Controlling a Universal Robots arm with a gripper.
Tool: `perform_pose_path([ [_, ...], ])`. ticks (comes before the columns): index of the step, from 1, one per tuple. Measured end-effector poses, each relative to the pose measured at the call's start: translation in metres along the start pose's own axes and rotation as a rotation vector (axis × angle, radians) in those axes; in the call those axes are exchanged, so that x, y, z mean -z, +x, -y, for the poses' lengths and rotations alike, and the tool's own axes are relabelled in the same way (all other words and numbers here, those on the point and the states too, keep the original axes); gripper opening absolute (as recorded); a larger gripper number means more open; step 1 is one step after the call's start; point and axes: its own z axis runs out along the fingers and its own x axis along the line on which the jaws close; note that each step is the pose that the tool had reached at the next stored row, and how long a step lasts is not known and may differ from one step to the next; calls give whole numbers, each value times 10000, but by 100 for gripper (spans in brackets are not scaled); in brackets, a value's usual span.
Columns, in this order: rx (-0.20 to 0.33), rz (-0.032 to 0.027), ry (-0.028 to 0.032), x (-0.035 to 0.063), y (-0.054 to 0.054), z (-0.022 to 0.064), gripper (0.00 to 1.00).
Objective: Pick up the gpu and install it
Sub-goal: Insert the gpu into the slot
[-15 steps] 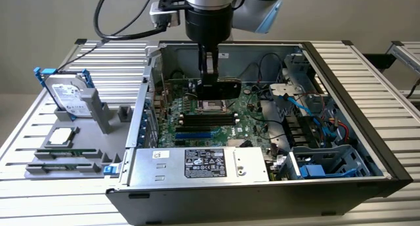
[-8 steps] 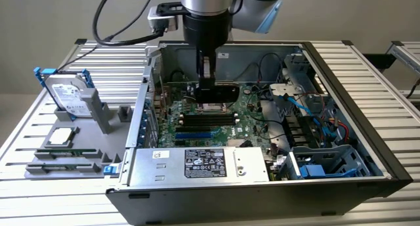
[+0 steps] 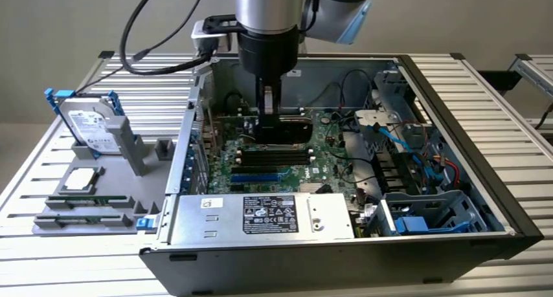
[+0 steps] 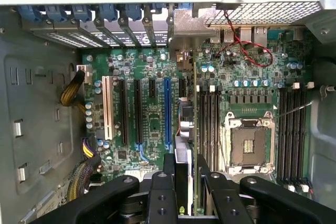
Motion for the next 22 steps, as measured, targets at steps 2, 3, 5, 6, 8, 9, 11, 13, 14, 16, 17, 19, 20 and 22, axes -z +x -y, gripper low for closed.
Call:
perform_pose_path([
  [2, -25, -2, 0, -24, 33, -4, 27],
  [3, -32, -1, 1, -37, 48, -6, 27],
  [5, -45, -3, 1, -66, 71, -15, 27],
  [6, -51, -3, 2, -80, 80, -20, 27],
  [8, -69, -4, 2, -102, 101, -33, 27],
  [9, -79, -4, 2, -109, 115, -37, 27],
  [11, -108, -5, 3, -127, 136, -47, 27],
  [13, -146, -5, 5, -148, 157, -55, 27],
  [14, -168, -8, 5, -159, 164, -58, 27],
  [16, -223, -16, 6, -182, 175, -65, 27],
  [17, -251, -22, 7, -193, 180, -68, 27],
  [19, -315, -34, 9, -220, 186, -77, 27],
  [20, -344, -41, 10, -236, 188, -83, 27],
  [22, -392, -59, 13, -270, 190, -93, 27],
])
